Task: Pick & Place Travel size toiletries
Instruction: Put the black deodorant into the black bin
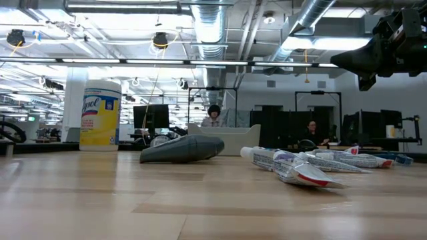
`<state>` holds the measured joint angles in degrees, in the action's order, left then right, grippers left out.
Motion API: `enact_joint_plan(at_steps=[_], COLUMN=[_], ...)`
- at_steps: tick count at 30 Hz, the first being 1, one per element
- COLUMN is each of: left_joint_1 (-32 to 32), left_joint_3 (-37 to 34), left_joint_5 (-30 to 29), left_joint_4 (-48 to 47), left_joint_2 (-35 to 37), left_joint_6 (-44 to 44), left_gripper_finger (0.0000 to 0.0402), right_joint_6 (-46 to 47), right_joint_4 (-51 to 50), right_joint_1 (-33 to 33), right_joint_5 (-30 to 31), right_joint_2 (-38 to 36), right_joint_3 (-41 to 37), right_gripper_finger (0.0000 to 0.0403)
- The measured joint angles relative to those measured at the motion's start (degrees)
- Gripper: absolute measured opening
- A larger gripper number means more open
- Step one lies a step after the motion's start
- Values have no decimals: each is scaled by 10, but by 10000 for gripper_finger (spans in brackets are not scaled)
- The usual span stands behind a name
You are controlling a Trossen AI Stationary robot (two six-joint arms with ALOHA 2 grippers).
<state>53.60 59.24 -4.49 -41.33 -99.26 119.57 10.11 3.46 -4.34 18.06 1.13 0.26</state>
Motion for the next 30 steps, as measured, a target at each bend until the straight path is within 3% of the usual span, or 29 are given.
enact_joint_plan(at_steps=[18,26,30], left_joint_1=[0,6,8], left_joint_3=[0,0,0], left_joint_5=[-2,-19,-73], left_joint_4=[18,16,18], left_joint_2=[5,116,205], left_joint_6=[-26,-55,-86], left_gripper_finger=[245,246,245], right_joint_6=[0,0,0], right_joint_4=[0,0,0], right_joint_1=[0,0,0], right_joint_5=[0,0,0], right_joint_2=[0,0,0], right_joint_3=[0,0,0], right_gripper_finger=[0,0,0])
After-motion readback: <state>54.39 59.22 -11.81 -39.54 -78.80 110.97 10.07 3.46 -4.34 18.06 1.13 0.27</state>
